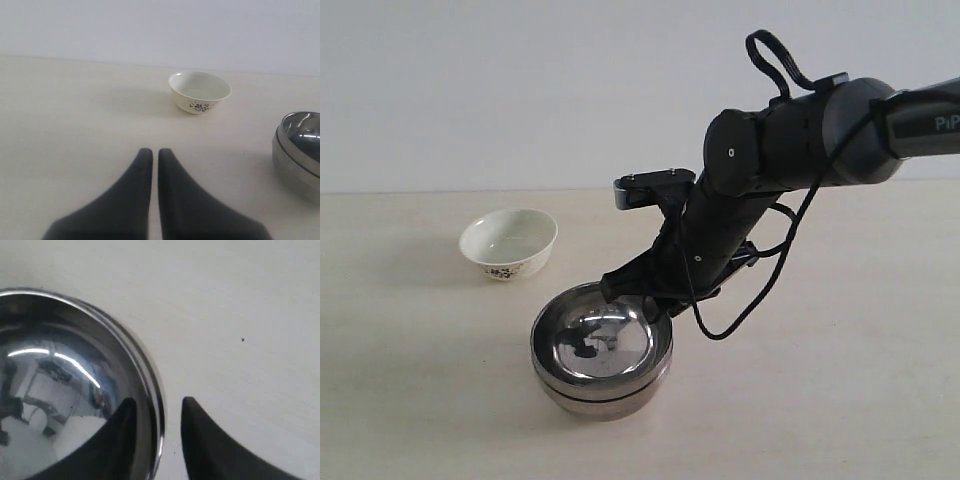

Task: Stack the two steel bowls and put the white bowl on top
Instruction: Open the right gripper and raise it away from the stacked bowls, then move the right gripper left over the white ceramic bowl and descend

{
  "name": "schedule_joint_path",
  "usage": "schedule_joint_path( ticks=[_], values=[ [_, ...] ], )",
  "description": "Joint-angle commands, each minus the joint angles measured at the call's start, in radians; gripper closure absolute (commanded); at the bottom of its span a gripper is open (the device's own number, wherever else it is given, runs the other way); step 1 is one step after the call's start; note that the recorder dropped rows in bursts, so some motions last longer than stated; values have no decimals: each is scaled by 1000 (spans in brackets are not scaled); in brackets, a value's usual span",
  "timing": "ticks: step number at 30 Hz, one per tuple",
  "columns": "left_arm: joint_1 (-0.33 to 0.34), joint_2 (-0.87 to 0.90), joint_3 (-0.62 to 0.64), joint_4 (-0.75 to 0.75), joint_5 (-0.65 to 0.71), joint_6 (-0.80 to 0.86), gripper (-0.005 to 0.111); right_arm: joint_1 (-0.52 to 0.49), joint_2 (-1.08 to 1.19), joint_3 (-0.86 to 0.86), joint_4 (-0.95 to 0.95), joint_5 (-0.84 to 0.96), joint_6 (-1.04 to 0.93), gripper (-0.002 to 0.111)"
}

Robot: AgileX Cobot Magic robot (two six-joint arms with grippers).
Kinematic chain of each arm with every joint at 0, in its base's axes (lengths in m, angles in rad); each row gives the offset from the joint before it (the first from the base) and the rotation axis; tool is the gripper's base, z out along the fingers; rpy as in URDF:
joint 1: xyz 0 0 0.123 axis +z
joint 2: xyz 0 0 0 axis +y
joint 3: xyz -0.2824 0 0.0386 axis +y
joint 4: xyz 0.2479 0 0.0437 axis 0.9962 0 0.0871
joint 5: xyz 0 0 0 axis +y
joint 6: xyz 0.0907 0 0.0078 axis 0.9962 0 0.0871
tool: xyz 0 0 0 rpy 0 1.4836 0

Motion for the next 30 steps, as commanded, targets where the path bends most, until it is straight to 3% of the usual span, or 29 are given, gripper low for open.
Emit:
schedule_joint_path(
  ticks=[1, 11, 16, 30],
  values=[
    [3, -3, 4, 2, -3, -1, 103, -1, -9, -1, 2, 9, 4, 64],
    [3, -3, 4, 2, -3, -1, 103, -1, -127, -43, -61, -63, 19, 64],
    [3, -3, 4, 2, -3, -1, 103, -1, -70, -200, -61, -61, 32, 64],
    [3, -3, 4, 2, -3, -1, 103, 1, 110, -431, -58, 19, 84, 64]
  ],
)
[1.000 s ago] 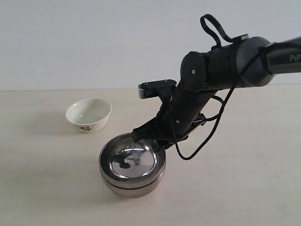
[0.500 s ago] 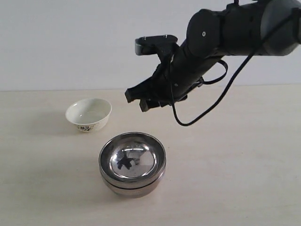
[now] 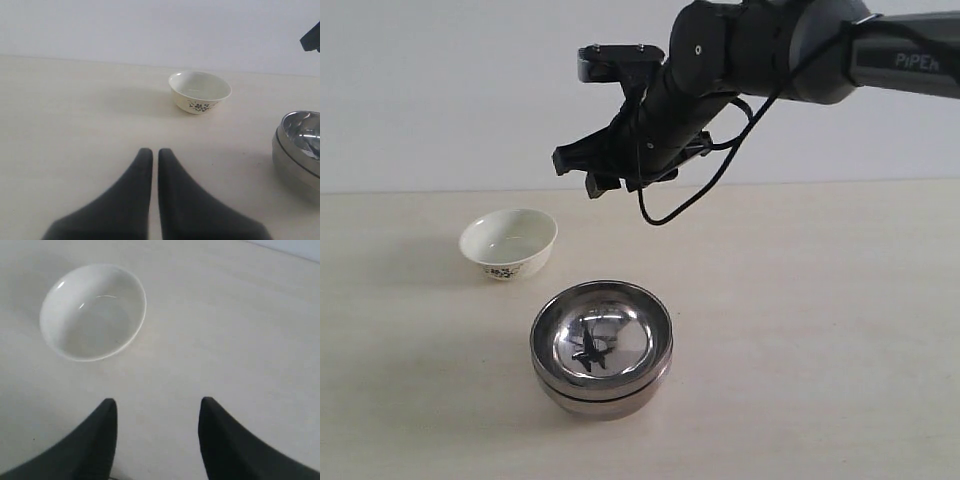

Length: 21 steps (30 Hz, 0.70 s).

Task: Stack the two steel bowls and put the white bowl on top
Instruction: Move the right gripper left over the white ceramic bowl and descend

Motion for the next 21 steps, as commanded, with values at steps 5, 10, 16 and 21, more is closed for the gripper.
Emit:
schedule_joint_path(
  ticks=[5, 10, 16, 21],
  values=[
    [3, -3, 4, 2, -3, -1, 103, 1, 29, -33, 38, 43, 8, 64],
    [3, -3, 4, 2, -3, -1, 103, 1, 28, -33, 59, 117, 44, 64],
    [3, -3, 4, 2, -3, -1, 103, 1, 18, -33, 77, 140, 59, 64],
    [3, -3, 4, 2, -3, -1, 103, 1, 14, -33, 100, 130, 61, 64]
  ],
)
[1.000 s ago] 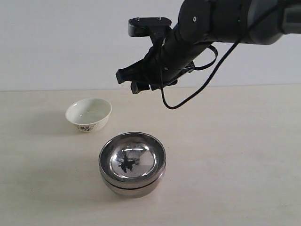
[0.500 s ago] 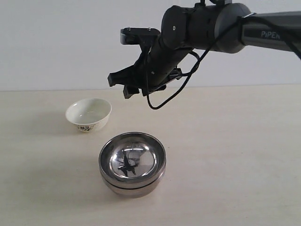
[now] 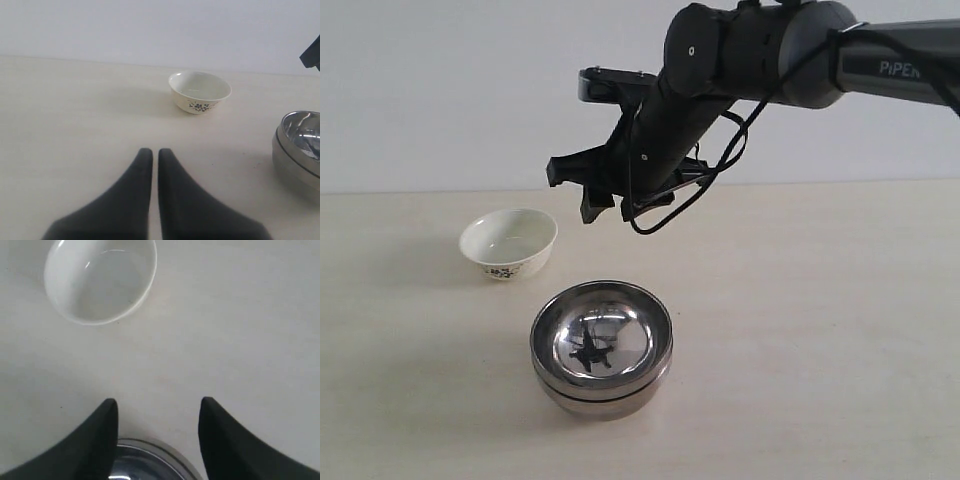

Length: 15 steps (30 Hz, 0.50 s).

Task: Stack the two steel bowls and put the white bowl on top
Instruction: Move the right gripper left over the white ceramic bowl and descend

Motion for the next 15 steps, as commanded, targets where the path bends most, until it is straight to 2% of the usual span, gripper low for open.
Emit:
schedule_joint_path(
  ticks=[1, 5, 10, 15],
  values=[
    [3, -3, 4, 2, -3, -1, 103, 3, -16, -6, 23, -14, 1, 64],
    [3, -3, 4, 2, -3, -1, 103, 13, -11, -6, 47, -60, -1, 64],
    [3, -3, 4, 2, -3, -1, 103, 79, 44, -6, 63, -180, 55, 64],
    [3, -3, 4, 2, -3, -1, 103, 110, 131, -6, 71, -353, 211, 64]
  ],
)
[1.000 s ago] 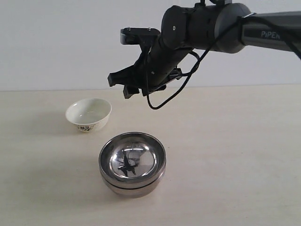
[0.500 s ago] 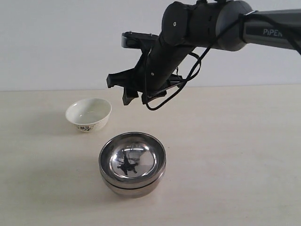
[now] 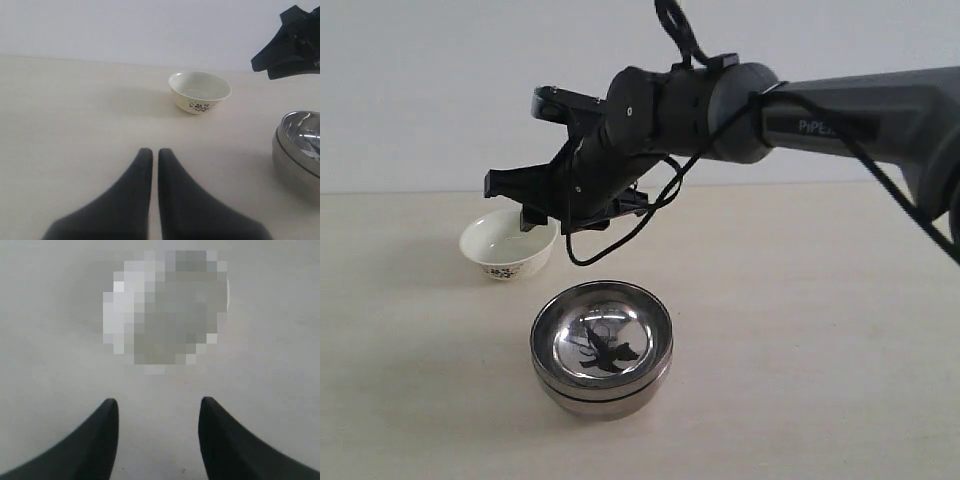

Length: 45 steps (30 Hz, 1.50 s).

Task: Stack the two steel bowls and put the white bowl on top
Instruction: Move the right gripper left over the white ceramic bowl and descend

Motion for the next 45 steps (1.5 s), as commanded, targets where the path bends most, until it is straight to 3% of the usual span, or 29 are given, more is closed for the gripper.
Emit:
schedule_joint_path(
  ticks=[1, 13, 24, 45],
  values=[
    [3, -3, 4, 2, -3, -1, 103, 7, 56, -5, 2, -125, 104, 64],
    [3, -3, 4, 2, -3, -1, 103, 7, 148, -10, 28, -311, 193, 64],
    [3, -3, 4, 2, -3, -1, 103, 40, 243, -148, 28, -288, 218, 64],
    [3, -3, 4, 2, -3, -1, 103, -8, 172, -154, -14, -183, 181, 64]
  ],
)
